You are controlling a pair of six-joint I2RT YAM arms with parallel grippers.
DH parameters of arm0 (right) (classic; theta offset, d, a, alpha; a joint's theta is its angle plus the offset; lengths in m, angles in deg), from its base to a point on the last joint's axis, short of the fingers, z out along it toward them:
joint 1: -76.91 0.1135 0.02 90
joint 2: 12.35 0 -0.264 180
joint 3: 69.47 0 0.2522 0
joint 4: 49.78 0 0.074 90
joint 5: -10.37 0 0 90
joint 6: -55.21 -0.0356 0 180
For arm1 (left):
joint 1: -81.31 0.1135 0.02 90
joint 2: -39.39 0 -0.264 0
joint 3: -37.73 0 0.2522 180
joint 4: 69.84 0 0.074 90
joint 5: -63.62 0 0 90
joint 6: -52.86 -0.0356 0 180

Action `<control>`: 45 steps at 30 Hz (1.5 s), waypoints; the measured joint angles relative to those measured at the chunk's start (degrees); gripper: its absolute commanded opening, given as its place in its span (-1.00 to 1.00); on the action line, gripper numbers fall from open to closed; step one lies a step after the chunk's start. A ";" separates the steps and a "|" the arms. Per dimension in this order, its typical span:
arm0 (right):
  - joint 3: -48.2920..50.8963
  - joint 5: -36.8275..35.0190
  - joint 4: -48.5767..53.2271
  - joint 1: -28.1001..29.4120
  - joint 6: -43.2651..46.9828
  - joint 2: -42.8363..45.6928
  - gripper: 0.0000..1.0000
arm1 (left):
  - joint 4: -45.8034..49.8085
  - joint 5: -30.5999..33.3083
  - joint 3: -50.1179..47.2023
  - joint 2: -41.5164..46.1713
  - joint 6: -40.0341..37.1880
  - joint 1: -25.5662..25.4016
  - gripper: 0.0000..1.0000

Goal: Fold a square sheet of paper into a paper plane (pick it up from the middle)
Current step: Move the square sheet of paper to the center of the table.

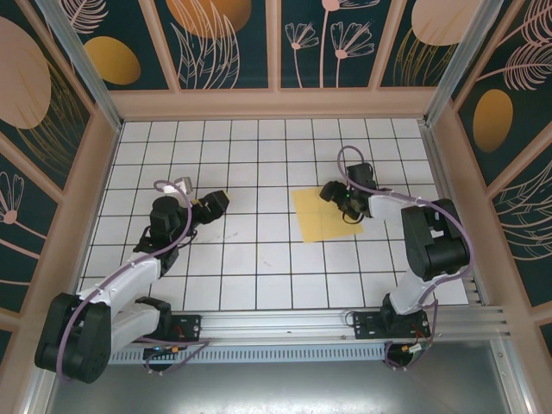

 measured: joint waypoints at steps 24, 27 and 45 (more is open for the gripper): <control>-8.81 -12.00 7.43 14.53 -3.08 7.96 0.63 | -3.76 6.32 2.27 -8.72 1.51 -5.49 0.98; -10.75 -11.37 10.62 13.81 0.22 4.55 0.63 | -4.70 9.62 2.12 -8.04 1.92 -5.49 0.98; -24.90 -21.53 30.51 22.51 4.35 -12.39 0.80 | -11.69 6.99 1.51 -12.04 4.26 -5.49 0.98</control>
